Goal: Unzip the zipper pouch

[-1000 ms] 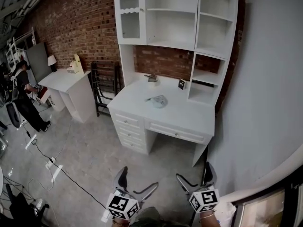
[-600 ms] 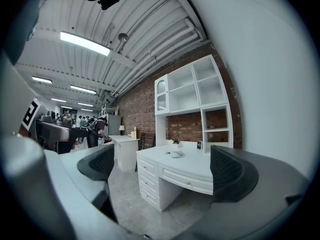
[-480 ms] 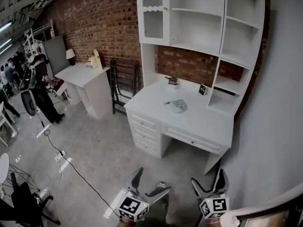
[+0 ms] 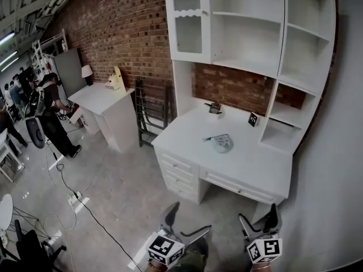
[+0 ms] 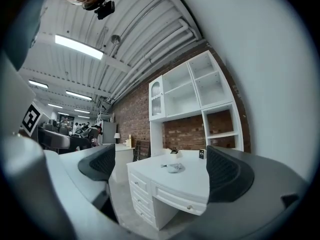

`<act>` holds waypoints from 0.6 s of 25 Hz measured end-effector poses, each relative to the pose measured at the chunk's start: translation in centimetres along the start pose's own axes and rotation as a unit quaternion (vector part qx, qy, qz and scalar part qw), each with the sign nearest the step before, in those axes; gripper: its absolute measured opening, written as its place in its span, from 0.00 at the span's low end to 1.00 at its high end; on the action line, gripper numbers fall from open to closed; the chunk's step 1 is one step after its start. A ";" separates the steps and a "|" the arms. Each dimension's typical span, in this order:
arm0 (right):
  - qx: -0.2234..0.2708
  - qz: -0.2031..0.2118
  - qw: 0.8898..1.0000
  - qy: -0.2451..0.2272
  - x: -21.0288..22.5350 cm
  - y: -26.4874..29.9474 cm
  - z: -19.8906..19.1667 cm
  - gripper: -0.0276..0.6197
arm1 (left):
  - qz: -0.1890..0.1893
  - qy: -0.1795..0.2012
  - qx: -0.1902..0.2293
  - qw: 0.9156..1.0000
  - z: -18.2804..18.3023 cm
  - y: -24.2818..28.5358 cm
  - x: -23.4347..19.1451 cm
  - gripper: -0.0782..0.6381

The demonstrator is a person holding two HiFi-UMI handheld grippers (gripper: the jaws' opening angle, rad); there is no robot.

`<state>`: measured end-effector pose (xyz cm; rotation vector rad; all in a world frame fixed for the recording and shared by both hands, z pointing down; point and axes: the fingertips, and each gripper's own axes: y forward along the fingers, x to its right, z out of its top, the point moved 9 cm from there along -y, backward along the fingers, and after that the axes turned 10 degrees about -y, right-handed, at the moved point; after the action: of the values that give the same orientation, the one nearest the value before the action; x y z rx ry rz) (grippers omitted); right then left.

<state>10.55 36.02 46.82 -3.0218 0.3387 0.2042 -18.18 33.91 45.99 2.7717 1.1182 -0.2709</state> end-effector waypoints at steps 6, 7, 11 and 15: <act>0.002 -0.009 1.000 -0.002 2.3 9.0 0.3 0.91 | -0.008 0.014 0.014 1.000 3.5 7.5 -6.8 0.90; 0.001 -0.011 1.000 -0.003 2.9 10.5 0.4 0.91 | -0.010 0.015 0.014 1.000 4.0 8.9 -7.9 0.90; -0.012 -0.019 1.000 0.005 4.5 16.0 -0.3 0.91 | -0.024 0.007 0.006 1.000 6.2 14.0 -11.5 0.90; -0.025 -0.018 1.000 0.002 5.2 20.7 -0.8 0.91 | -0.034 0.000 0.018 0.999 7.7 18.1 -14.7 0.90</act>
<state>10.93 14.71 45.23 -3.0743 0.2844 0.2082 -16.84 9.55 42.85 2.7672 1.2214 -0.3007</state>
